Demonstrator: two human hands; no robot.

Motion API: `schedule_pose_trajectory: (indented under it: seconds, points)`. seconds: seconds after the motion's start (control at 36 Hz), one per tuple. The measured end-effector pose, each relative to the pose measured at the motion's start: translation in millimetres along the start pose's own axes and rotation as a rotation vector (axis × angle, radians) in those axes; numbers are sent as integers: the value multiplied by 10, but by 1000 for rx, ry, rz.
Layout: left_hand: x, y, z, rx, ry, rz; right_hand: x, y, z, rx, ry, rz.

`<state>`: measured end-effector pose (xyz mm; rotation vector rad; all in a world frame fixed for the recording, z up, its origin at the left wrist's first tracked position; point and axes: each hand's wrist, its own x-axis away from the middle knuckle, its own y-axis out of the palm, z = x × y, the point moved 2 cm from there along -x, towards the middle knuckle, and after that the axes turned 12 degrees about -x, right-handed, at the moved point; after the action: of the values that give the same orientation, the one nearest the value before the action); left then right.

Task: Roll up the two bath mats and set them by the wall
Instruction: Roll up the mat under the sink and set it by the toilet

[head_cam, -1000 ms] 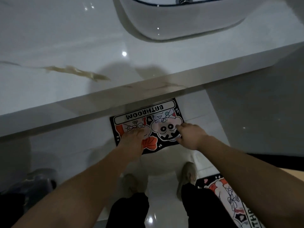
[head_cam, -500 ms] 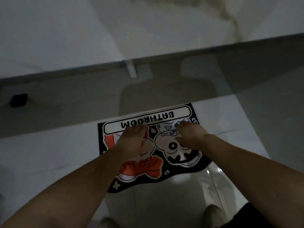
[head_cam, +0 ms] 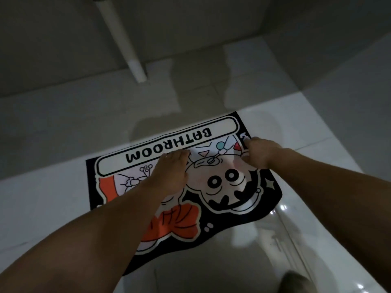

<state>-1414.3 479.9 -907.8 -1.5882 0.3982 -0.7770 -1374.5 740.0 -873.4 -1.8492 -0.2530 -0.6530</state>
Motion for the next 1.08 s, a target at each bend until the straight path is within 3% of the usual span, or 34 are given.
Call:
schedule_pose_trajectory:
  seconds: [0.19,0.36,0.44,0.56,0.81,1.08]
  points:
    - [-213,86,76,-23,68,23,-42,353,248,-181,233,-123]
    - [-229,72,97,-4,37,63,-61,423,247,-217,341,-88]
    - [-242,76,101,-28,48,68,-113,477,314,-305,371,-71]
    - [-258,38,87,-43,48,84,-208,405,382,-465,352,114]
    - [-164,-39,98,43,110,133,-340,522,157,-796,388,41]
    - [-286,-455,167,69,144,270,-118,226,-52,-352,107,233]
